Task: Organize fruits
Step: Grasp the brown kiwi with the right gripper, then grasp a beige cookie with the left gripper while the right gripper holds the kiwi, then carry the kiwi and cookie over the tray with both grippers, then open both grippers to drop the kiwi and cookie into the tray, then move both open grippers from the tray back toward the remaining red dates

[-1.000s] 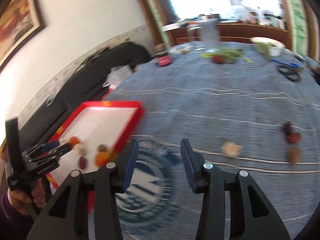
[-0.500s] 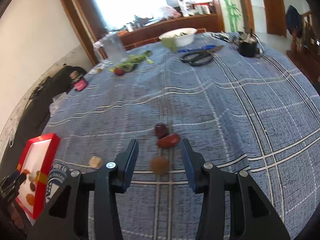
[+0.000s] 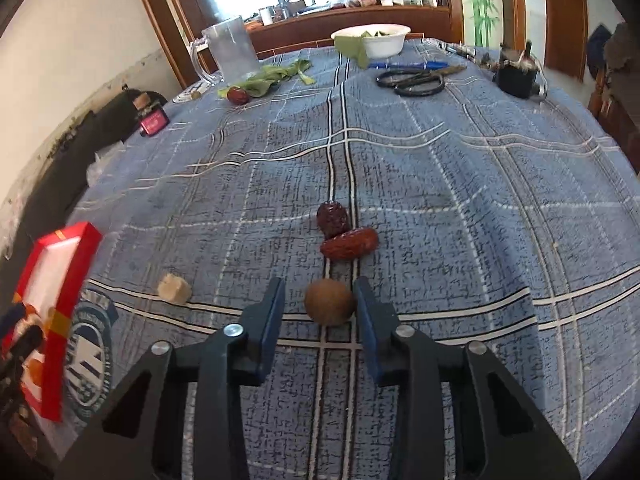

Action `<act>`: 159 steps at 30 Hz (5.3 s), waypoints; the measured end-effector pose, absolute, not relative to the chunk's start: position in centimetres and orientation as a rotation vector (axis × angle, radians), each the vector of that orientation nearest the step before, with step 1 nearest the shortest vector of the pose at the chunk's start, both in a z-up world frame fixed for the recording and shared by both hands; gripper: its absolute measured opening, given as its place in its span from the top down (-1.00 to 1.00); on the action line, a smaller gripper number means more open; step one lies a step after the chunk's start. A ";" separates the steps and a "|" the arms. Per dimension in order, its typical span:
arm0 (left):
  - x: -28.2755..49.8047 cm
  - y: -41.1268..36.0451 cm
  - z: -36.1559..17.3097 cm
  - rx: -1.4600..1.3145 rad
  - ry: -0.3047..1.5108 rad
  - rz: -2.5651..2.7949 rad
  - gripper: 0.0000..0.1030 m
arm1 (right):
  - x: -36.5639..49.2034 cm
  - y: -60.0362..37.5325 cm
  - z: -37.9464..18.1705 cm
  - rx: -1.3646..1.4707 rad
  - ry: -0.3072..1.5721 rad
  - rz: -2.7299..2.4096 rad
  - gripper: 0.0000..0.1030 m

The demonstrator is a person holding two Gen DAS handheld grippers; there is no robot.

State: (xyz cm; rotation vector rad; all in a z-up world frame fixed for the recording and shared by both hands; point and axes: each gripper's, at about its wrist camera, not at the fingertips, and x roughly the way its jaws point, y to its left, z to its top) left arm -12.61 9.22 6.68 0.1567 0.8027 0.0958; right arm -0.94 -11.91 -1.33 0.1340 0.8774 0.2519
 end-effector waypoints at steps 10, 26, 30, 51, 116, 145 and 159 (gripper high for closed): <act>-8.6 4.3 6.2 0.179 0.854 -0.025 -0.12 | -1.5 -12.0 -0.8 0.124 0.854 0.223 0.49; -3.3 -1.0 2.2 0.160 0.989 -0.128 -0.11 | -2.5 -19.1 1.5 0.416 0.718 0.061 0.49; -2.8 -0.9 2.0 0.117 0.984 -0.162 0.33 | -2.4 -18.8 1.4 0.420 0.729 0.077 0.49; -12.6 6.8 8.1 0.012 0.779 -0.081 0.58 | -2.9 -16.7 2.0 0.297 0.648 0.089 0.49; -20.5 26.0 3.6 -0.101 0.816 0.378 -0.18 | -5.8 19.3 0.4 -0.088 0.928 0.702 0.16; -18.2 22.6 7.9 -0.029 0.769 0.484 -0.50 | -0.8 -3.5 3.9 0.190 0.720 0.445 0.07; -8.1 7.8 8.9 0.138 0.779 0.244 -0.53 | 1.9 -11.7 2.7 0.317 0.810 0.234 0.02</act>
